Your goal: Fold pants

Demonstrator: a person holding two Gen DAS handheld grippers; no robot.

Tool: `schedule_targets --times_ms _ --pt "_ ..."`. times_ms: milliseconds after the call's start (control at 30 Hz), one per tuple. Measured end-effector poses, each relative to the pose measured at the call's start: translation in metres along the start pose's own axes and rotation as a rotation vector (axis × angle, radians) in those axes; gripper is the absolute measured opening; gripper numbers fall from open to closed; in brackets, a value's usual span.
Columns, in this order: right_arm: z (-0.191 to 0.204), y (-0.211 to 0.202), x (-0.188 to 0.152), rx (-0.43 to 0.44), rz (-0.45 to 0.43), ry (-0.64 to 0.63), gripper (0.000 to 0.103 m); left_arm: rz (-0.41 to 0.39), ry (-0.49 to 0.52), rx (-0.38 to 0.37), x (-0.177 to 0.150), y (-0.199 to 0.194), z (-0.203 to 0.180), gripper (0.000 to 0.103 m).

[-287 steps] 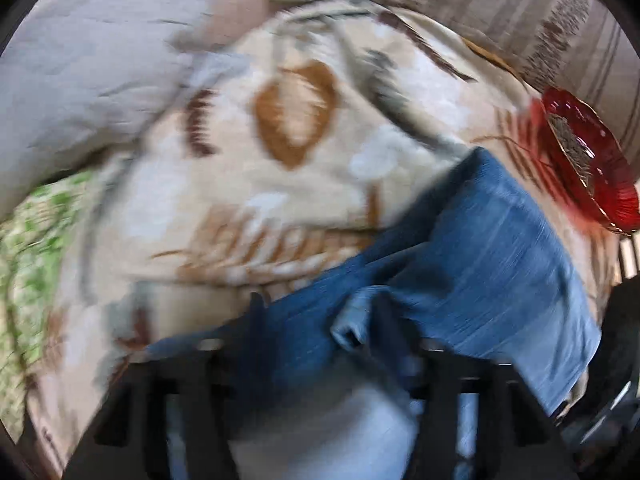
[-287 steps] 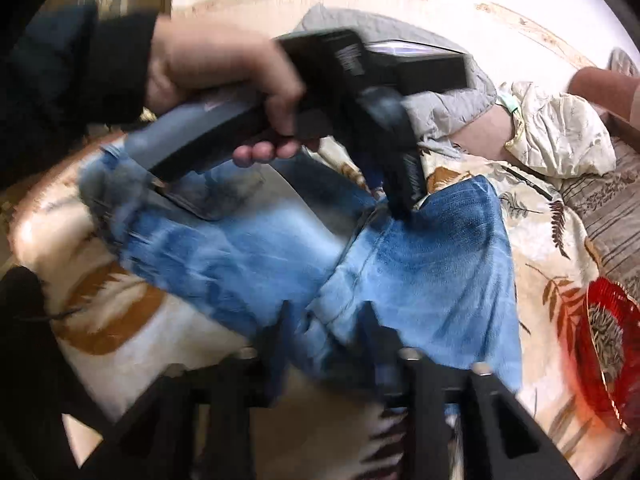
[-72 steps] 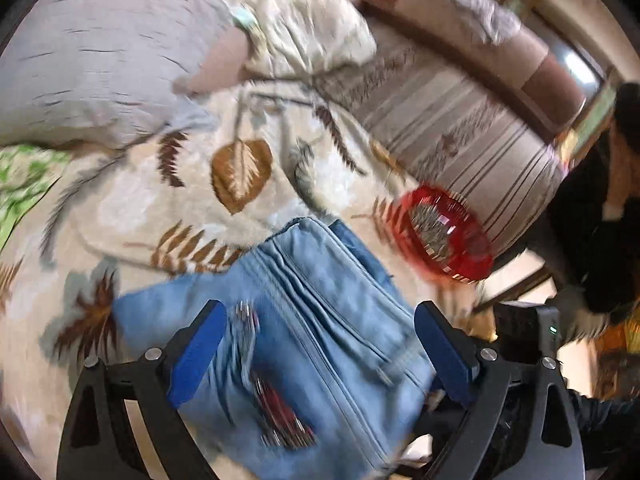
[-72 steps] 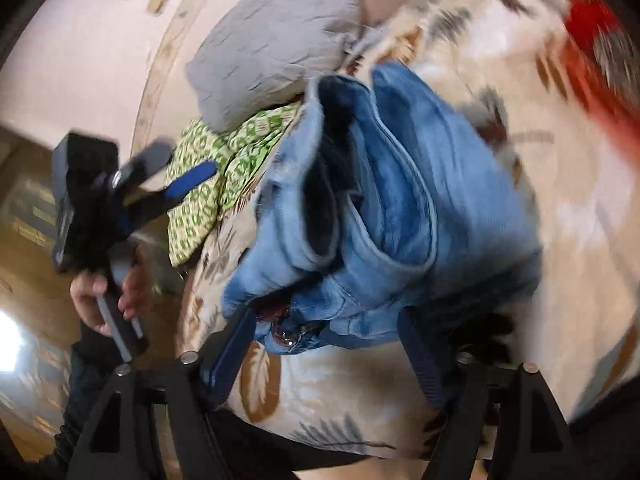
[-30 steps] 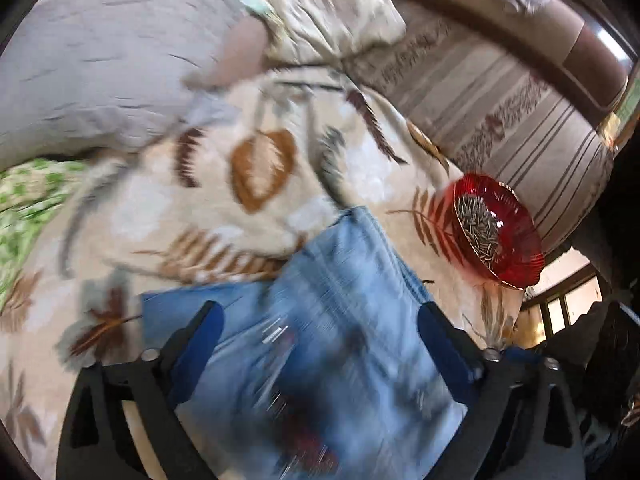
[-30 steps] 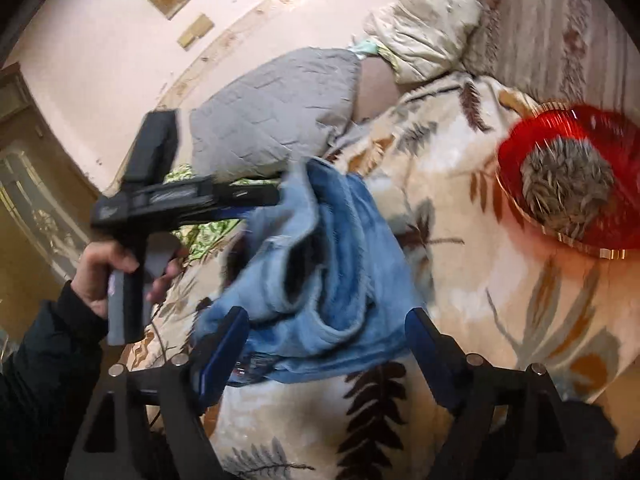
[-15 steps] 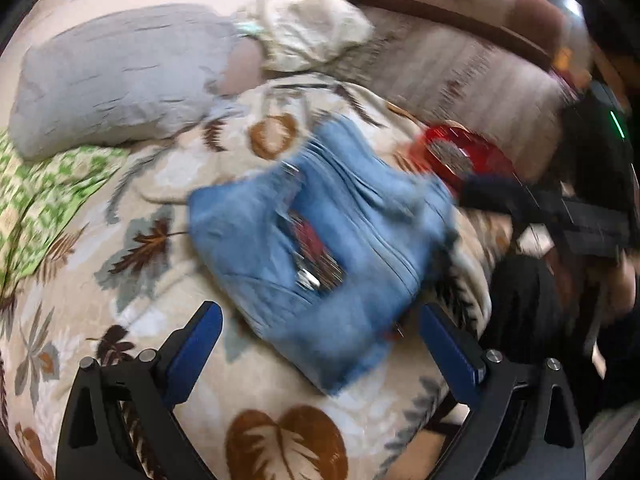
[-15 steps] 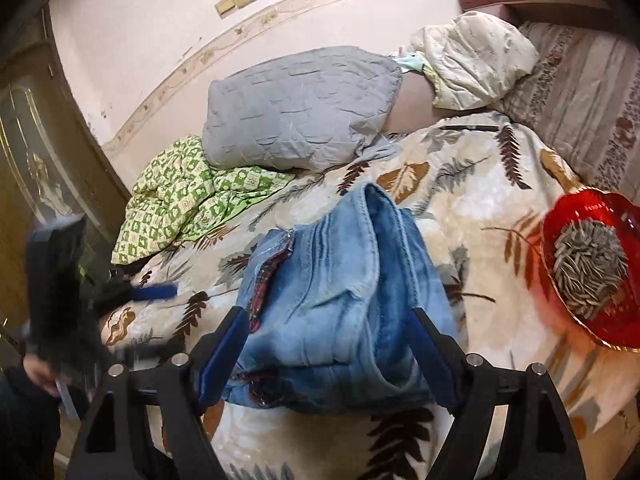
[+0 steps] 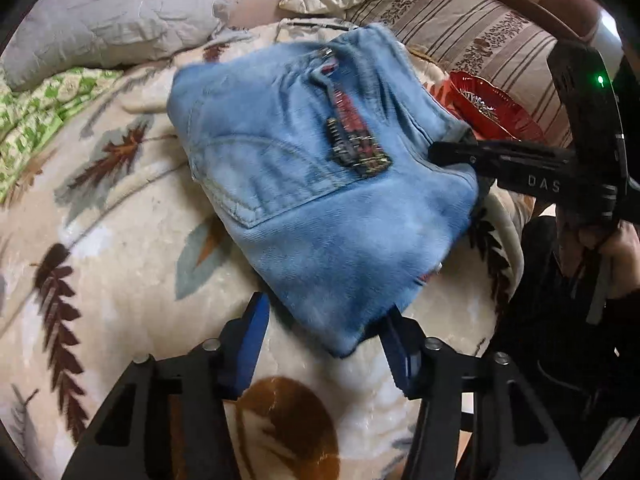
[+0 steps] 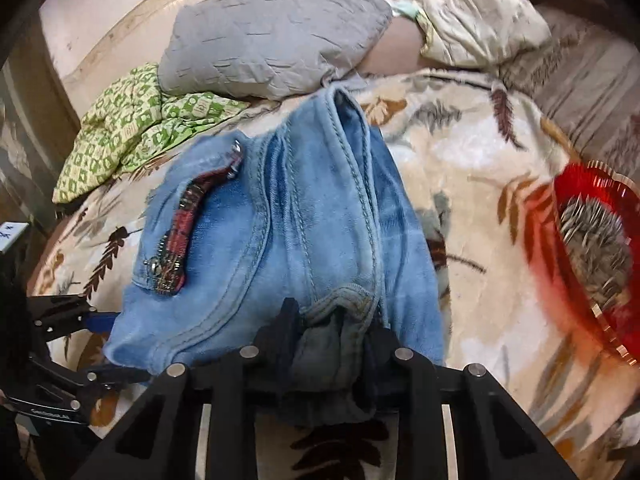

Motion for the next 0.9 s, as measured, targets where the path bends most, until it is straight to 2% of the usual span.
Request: schedule_targets --times_ms 33,67,100,133,167,267,333,400,433,500,567,700,767,900 --pt "0.001 -0.002 0.002 0.008 -0.008 -0.002 0.039 -0.013 0.002 0.007 0.001 -0.005 0.0 0.058" --pt "0.002 -0.007 0.004 0.036 -0.015 0.012 0.053 -0.033 -0.01 0.008 0.005 -0.013 0.001 0.069" --pt "0.002 -0.015 0.005 0.072 -0.001 0.045 0.073 -0.062 -0.048 -0.009 0.009 -0.022 0.004 0.078" --pt "0.0 -0.022 0.006 0.091 0.001 0.071 0.079 -0.086 -0.079 -0.022 0.013 -0.028 0.007 0.096" --pt "-0.002 -0.031 0.007 0.096 -0.01 0.092 0.083 -0.121 -0.118 -0.034 0.019 -0.035 0.01 0.1" --pt "-0.016 -0.061 0.01 0.112 -0.044 0.143 0.085 -0.181 -0.269 -0.088 0.032 -0.046 0.024 0.1" --pt "-0.025 -0.073 0.002 0.161 -0.027 0.239 0.092 -0.181 -0.396 -0.128 0.037 -0.038 0.035 0.1" --pt "-0.023 -0.075 -0.01 0.247 0.017 0.351 0.092 -0.167 -0.486 -0.15 0.036 -0.026 0.039 0.1" --pt "-0.023 -0.073 -0.012 0.26 0.021 0.372 0.092 -0.154 -0.522 -0.159 0.035 -0.017 0.044 0.1" --pt "-0.032 -0.066 -0.011 0.204 -0.004 0.38 0.092 -0.137 -0.584 -0.176 0.033 -0.004 0.05 0.1" --pt "-0.038 -0.058 -0.002 0.197 -0.034 0.373 0.092 -0.128 -0.644 -0.223 0.037 0.011 0.051 0.1" --pt "-0.047 -0.022 0.017 0.249 0.007 0.4 0.092 -0.102 -0.721 -0.265 0.038 0.041 0.05 0.1" --pt "-0.046 -0.009 0.024 0.275 0.025 0.404 0.092 -0.127 -0.741 -0.289 0.044 0.045 0.048 0.1" --pt "-0.038 0.02 0.025 0.342 0.128 0.421 0.094 -0.109 -0.714 -0.298 0.049 0.052 0.041 0.1"
Point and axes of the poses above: each gripper's, at about its wrist camera, not at the fingertips, and y roughly the way its jaws point, z to its left, x to its top, the point moved 10 cm from there along y, roughly the way its jaws point, and after that the axes turned 13 degrees about -z, right-handed, at the moved point
